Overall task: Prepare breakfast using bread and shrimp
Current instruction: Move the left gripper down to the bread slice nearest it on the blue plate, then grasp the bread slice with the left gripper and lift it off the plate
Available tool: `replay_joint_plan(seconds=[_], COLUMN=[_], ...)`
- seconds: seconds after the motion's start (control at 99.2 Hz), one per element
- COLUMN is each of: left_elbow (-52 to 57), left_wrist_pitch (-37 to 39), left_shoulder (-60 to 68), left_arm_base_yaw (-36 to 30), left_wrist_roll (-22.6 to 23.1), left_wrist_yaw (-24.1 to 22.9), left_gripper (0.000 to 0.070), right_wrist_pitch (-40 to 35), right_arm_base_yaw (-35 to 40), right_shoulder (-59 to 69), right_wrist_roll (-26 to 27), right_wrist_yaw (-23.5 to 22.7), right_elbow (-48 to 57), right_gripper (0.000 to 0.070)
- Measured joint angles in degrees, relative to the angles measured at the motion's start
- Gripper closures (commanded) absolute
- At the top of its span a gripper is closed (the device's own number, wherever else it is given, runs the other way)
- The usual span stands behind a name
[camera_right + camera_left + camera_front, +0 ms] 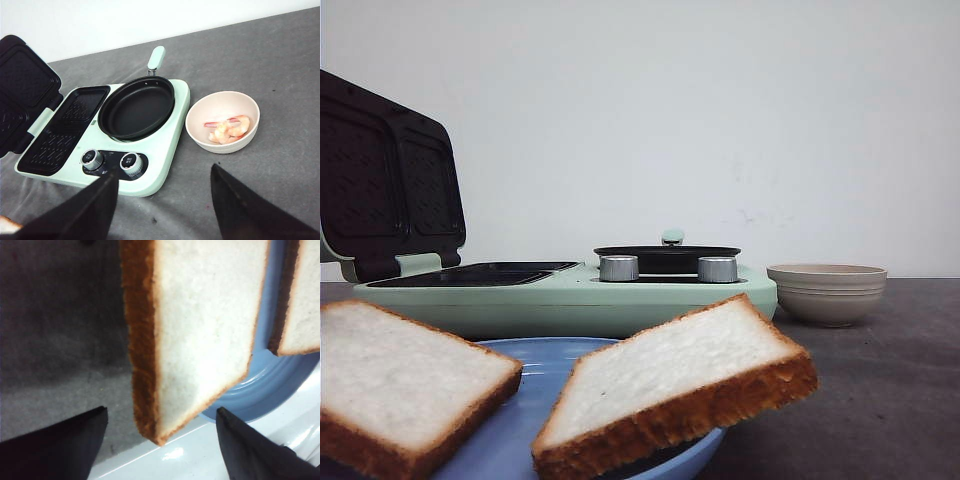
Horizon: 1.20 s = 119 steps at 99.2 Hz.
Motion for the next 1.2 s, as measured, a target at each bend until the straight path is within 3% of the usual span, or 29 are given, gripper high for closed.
replay_joint_plan(seconds=[0.464,0.645,0.766,0.837,1.2], left_elbow=[0.0,0.0,0.0,0.0,0.2], left_wrist_pitch=[2.4,2.5,2.5,2.6,3.4], left_shoulder=[4.9,4.9,4.9,4.9,3.7], left_arm_base_yaw=[-2.3,-2.3,-2.3,-2.3,-2.3], left_wrist_roll=[0.6,0.7,0.7,0.7,1.3], left_wrist_yaw=[2.9,2.9,2.9,2.9,3.4], left_gripper=[0.0318,0.0516,0.0593,0.0700,0.0697], right_wrist_pitch=[0.0,0.0,0.0,0.0,0.0], right_arm_base_yaw=[0.0,0.0,0.0,0.0,0.0], right_shoulder=[0.0,0.0,0.0,0.0,0.0], right_wrist_roll=[-0.2,-0.2,-0.2,-0.2,-0.2], right_wrist_yaw=[0.0,0.0,0.0,0.0,0.0], right_elbow=[0.0,0.0,0.0,0.0,0.0], right_gripper=[0.0340,0.0340,0.0340,0.0340,0.0340])
